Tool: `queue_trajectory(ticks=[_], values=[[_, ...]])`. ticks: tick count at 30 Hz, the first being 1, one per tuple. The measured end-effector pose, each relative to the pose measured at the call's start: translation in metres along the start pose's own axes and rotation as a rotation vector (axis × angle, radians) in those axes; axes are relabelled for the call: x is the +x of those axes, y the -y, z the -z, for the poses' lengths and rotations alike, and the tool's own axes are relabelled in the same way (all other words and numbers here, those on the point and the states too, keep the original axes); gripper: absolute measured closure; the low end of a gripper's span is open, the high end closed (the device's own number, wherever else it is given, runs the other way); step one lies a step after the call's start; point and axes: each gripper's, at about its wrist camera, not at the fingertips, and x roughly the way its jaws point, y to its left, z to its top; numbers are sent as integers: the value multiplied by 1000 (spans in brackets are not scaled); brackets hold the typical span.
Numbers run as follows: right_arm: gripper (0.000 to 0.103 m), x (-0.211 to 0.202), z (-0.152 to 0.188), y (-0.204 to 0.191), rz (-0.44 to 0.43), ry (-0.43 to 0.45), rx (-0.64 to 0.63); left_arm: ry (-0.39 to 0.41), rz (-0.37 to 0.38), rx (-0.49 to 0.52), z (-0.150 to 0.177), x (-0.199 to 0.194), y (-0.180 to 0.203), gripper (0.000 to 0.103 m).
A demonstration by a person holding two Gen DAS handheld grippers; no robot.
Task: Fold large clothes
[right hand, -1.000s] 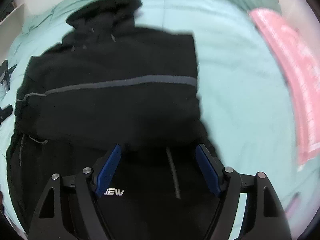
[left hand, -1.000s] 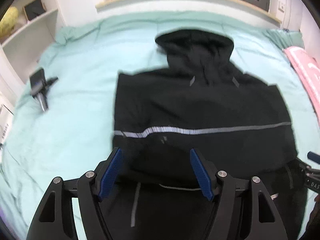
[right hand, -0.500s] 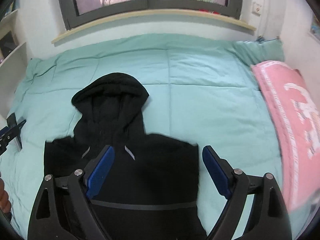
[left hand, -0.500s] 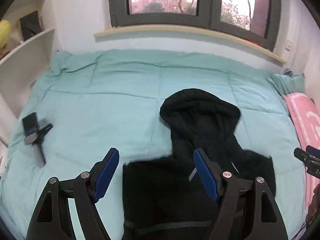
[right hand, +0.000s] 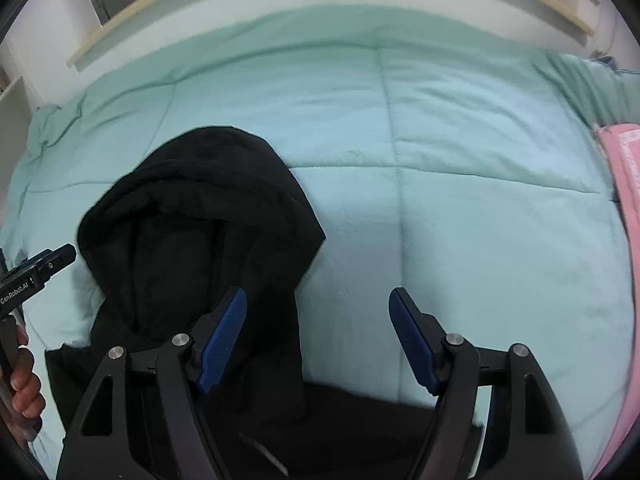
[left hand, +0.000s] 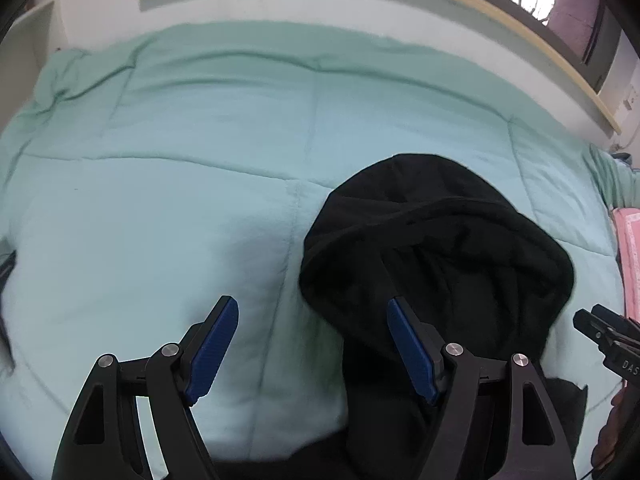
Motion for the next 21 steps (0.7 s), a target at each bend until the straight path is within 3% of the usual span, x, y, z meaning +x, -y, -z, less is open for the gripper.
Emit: queue_trajectory(ticks=[4, 6, 8, 9, 10, 13, 16, 17, 19, 21], values=[[27, 31, -10, 0, -13, -27, 18, -18, 9, -22, -5, 28, -1, 25], [29, 44, -14, -1, -49, -41, 18, -16, -28, -43, -8, 38, -7, 25], [52, 51, -16, 0, -62, -30, 13, -10, -107, -68, -15, 46, -19, 40], [78, 51, -16, 2, -55, -23, 8, -15, -56, -94, -17, 46, -29, 57], [85, 50, -16, 5, -54, -18, 9, -16, 31, -138, -18, 43, -39, 72], [86, 23, -15, 23, -115, 67, 44, 13, 165, -200, -16, 12, -55, 78], [86, -17, -4, 29, -147, 152, 47, 98, 299, -206, -11, -39, -61, 78], [86, -23, 2, 30, -147, 161, 40, 94, 329, -215, -6, -44, -66, 76], [86, -12, 11, 34, -143, 128, 44, 6, 330, -221, -1, -22, -71, 74], [86, 20, 18, 38, -120, 56, 47, -137, 241, -197, 10, 31, -73, 72]])
